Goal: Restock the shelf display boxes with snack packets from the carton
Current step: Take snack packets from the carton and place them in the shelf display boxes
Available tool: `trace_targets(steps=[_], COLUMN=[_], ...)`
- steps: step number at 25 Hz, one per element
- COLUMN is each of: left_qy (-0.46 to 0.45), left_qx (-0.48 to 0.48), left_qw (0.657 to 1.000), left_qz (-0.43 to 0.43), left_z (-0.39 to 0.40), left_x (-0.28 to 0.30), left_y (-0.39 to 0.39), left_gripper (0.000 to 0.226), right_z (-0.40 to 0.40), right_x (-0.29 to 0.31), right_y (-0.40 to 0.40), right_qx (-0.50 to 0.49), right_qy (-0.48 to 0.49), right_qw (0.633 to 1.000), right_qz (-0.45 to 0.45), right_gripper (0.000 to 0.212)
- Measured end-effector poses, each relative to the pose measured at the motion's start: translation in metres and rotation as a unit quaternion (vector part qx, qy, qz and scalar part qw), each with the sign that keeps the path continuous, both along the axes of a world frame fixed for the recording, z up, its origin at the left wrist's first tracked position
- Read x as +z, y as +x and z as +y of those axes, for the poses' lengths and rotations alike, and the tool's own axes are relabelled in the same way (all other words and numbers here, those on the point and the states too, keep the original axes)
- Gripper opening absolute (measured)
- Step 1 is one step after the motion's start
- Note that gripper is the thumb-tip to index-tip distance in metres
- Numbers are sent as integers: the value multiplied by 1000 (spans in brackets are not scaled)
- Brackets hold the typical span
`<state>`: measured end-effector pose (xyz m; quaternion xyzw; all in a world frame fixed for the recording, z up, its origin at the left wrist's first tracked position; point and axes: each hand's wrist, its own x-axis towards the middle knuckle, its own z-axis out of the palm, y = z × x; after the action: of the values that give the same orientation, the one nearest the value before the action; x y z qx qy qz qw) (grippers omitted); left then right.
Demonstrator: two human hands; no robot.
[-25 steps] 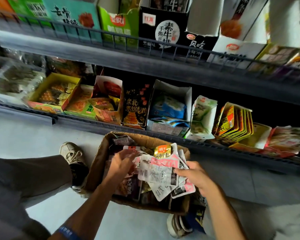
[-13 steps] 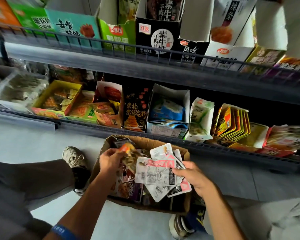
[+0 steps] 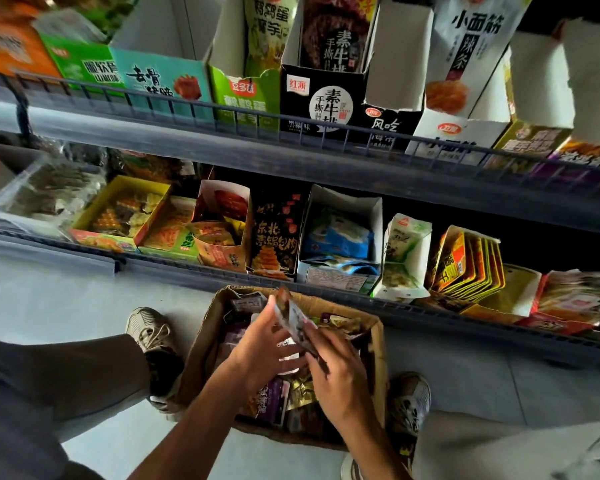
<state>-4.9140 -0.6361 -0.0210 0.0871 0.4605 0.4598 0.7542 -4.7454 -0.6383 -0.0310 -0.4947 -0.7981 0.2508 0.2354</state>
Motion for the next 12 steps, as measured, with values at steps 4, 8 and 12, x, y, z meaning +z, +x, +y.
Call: trace_targets(steps=[4,8,12], left_qy=[59,139,140], left_qx=[78,49,10], left_qw=[980,978,990], left_qz=[-172,-149,-18], left_z=[-4,-3,2], left_x=[5,19,32], left_y=[-7,-2,5], left_gripper=[92,104,68], right_z=[12,25,29], right_x=[15,29,30], right_y=[3,2,5], right_qx=[79,50,-17], right_qy=[1,-48,-100], right_qw=[996,995,990], right_qz=[-40,76,99], right_gripper=[77,58,60])
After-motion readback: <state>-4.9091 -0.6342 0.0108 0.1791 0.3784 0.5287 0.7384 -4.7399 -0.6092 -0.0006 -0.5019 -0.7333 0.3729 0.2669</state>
